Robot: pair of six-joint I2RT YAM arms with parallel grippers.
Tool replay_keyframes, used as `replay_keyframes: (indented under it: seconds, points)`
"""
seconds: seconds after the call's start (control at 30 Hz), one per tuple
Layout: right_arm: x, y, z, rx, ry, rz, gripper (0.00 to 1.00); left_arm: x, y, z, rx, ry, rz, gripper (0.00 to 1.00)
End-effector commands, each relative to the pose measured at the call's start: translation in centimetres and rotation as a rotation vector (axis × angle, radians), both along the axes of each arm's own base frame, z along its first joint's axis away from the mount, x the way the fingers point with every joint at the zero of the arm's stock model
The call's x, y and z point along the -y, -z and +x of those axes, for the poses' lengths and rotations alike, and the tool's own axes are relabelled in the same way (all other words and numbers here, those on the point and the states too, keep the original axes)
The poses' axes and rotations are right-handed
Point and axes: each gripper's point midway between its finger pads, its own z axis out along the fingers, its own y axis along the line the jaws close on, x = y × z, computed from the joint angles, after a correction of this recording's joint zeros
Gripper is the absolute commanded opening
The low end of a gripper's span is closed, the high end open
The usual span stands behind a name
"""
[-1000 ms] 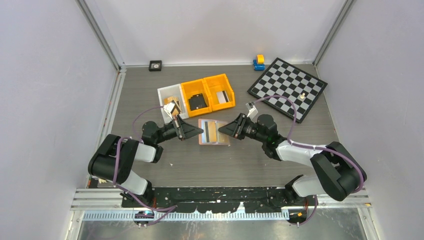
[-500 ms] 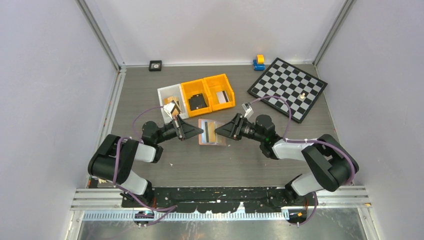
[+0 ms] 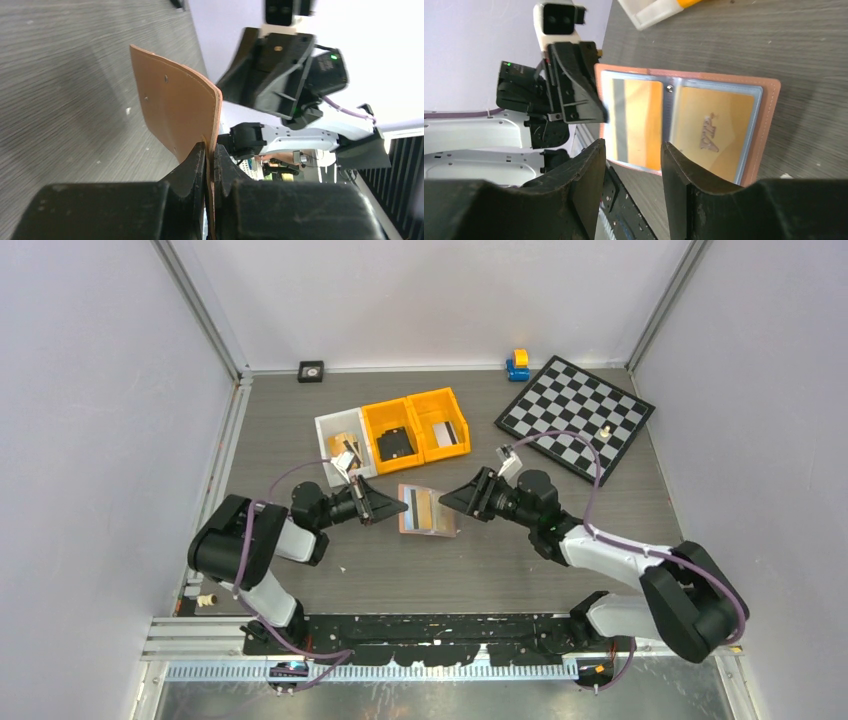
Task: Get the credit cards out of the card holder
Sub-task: Remove the credit card from the card holder.
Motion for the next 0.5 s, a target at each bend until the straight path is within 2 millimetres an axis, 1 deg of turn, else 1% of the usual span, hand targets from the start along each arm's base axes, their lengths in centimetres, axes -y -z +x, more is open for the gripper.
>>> replay_keyframes:
  seconds: [0.0,0.1,0.27,0.47]
  points:
    - [2.0,0.3,1.7,0.032,0.118,-0.109,0.5,0.2,2.0,1.0,0.003,-0.019,0.043,0.0]
    - [1.9,1.8,2.1,-0.013,0.121,-0.143,0.51,0.3,4.1,1.6,-0.047,-0.025,0.081,0.0]
    - [1.1,4.9,2.5,-0.103,0.092,-0.188,0.4,0.2,7.3,2.2,-0.124,-0.029,0.154,0.0]
    - [0.6,7.3,2.8,-0.167,0.071,-0.228,0.26,-0.5,10.4,2.2,-0.207,-0.048,0.301,0.0]
